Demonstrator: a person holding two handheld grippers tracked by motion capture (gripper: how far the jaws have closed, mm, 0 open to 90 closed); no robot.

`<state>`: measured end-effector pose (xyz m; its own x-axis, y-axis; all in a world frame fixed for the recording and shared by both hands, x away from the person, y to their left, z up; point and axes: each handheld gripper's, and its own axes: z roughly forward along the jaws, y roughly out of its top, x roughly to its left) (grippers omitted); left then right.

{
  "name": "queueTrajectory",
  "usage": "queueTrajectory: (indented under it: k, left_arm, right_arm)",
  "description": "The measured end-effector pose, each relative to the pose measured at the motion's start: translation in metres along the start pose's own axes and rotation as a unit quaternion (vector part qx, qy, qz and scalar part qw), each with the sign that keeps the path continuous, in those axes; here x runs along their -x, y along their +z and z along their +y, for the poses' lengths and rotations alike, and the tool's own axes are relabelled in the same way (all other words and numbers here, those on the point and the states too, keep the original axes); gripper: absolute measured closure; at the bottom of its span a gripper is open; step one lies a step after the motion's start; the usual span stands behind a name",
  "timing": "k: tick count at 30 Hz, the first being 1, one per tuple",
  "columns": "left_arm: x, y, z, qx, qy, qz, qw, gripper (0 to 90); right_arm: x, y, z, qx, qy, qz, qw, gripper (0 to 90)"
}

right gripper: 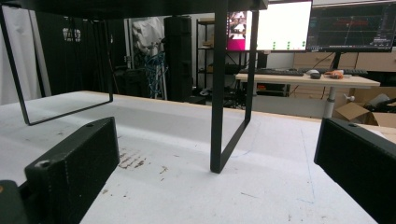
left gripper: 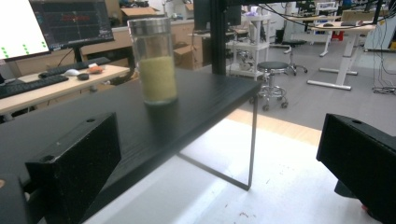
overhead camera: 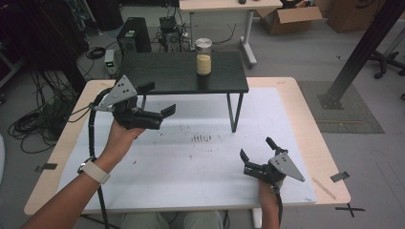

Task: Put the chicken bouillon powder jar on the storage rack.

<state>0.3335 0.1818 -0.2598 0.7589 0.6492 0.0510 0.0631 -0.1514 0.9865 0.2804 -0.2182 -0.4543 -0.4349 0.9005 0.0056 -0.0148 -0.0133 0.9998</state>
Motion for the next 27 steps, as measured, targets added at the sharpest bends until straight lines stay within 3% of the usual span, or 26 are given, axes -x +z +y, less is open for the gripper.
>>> queueTrajectory:
  k: [14,23,27]
  left_arm:
    - [0.001,-0.021,-0.033,0.001,0.001,0.006,1.0,0.5]
    - [-0.001,-0.034,-0.063,0.006,-0.023,0.003,0.9997,0.5]
    - [-0.002,-0.041,-0.075,0.011,-0.018,0.015,0.9997,0.4]
  right_arm:
    - [-0.001,0.0,0.0,0.0,-0.006,0.001,1.0,0.0]
    - [-0.001,0.0,0.0,0.001,-0.007,0.002,1.0,0.0]
    - [-0.001,0.0,0.0,0.001,-0.007,0.002,1.0,0.0]
